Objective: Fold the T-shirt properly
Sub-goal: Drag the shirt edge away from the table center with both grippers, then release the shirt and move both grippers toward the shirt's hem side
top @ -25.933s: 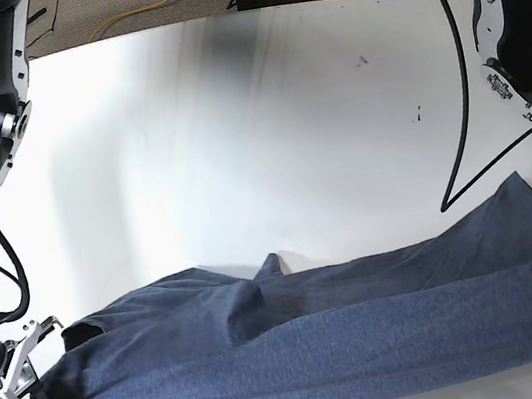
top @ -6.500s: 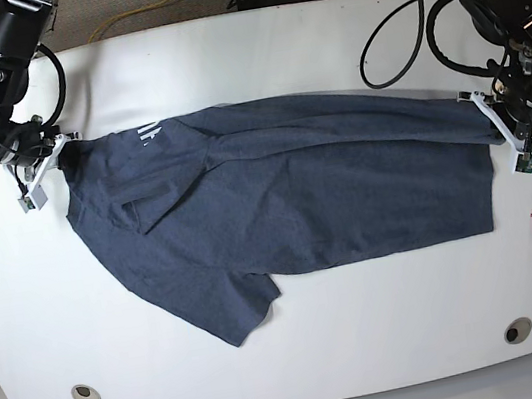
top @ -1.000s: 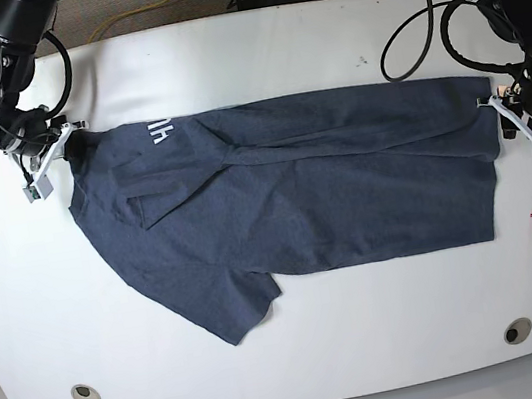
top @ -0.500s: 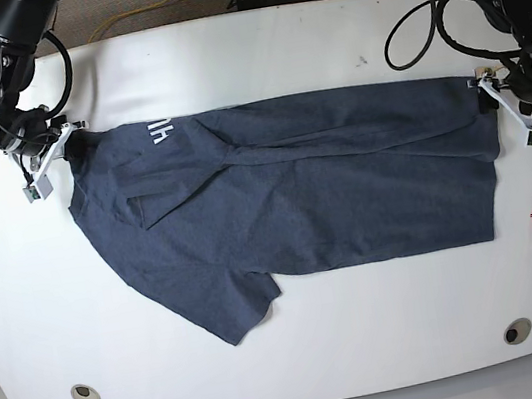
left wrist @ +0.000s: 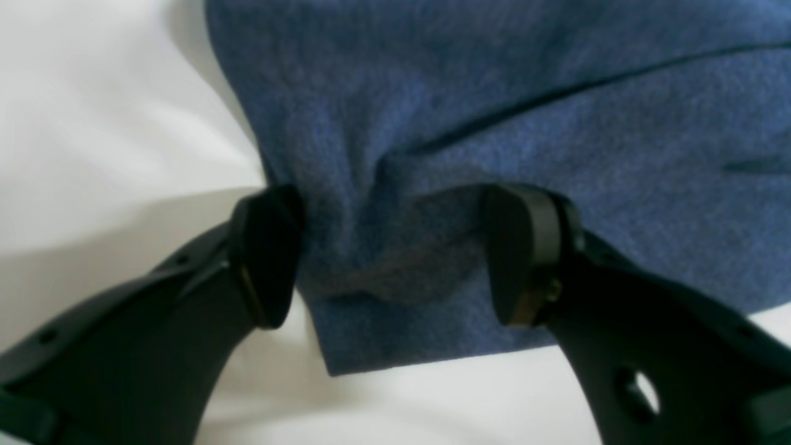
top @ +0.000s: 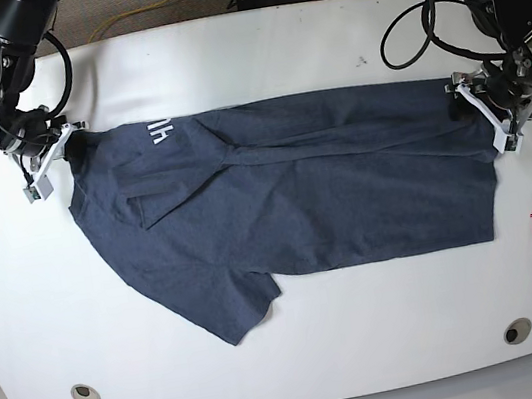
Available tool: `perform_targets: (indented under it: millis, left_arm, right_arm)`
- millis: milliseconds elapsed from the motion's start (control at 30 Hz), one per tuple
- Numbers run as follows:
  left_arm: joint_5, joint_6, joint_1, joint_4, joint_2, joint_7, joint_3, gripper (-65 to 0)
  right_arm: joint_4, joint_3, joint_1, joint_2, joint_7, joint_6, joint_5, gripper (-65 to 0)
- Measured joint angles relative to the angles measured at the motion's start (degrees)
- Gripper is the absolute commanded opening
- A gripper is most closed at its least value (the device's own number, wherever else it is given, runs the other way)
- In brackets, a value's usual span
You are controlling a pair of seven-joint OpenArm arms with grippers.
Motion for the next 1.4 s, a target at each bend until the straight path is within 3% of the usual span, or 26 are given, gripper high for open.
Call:
perform_targets:
  millis: [133, 167, 433, 600, 1000, 1133, 1233, 1333, 1400]
  left_arm:
    - [-0.46, 0.02, -0.48, -2.19, -0.52, -1.57, -0.11, -54.4]
    - [-0.9, 0.02, -0.5, -2.6, -0.79, -1.73, -0.11, -56.7]
    - [-1.53, 0.0, 2.08, -1.25, -1.2, -2.36, -0.37, -56.7]
    - [-0.46, -0.11, 8.76, 7.02, -0.98, 0.31, -0.26, -56.5]
    - [-0.37, -0.42, 19.19, 17.66, -0.74, 3.52, -3.08, -56.1]
    - [-0.39, -0.42, 19.78, 17.79, -0.72, 3.52, -2.99, -47.5]
    - [-0.22, -0.42, 19.85, 17.99, -0.74, 3.54, -2.95, -36.3]
    - [0.0, -0.39, 19.69, 18.01, -0.76, 3.54, -2.95, -26.8]
    - [0.02, -0.39, 19.67, 18.23, -0.79, 3.56, -2.95, -25.3]
  right_arm:
    - [0.0, 0.0, 0.07, -0.07, 0.07, 0.02, 0.04, -65.0]
    - [0.0, 0.0, 0.09, -0.07, 0.04, 0.02, 0.02, -65.0]
    - [0.0, -0.04, -0.24, -0.22, 0.22, 0.09, 0.24, -65.0]
    - [0.94, -0.11, -2.16, -0.13, 0.7, 0.15, 0.5, -65.0]
    - [12.66, 3.76, -14.47, -0.98, -4.09, 0.17, 0.13, -65.0]
    - [16.02, 5.18, -16.79, -1.97, -6.25, 0.17, -0.09, -64.5]
    - [17.03, 5.64, -17.14, -2.25, -6.08, 0.17, -0.07, -56.8]
    - [17.05, 5.81, -17.07, -2.99, -6.29, 0.09, -1.03, -41.2]
    - [17.73, 5.84, -16.87, -3.23, -6.54, 0.13, -1.29, -28.7]
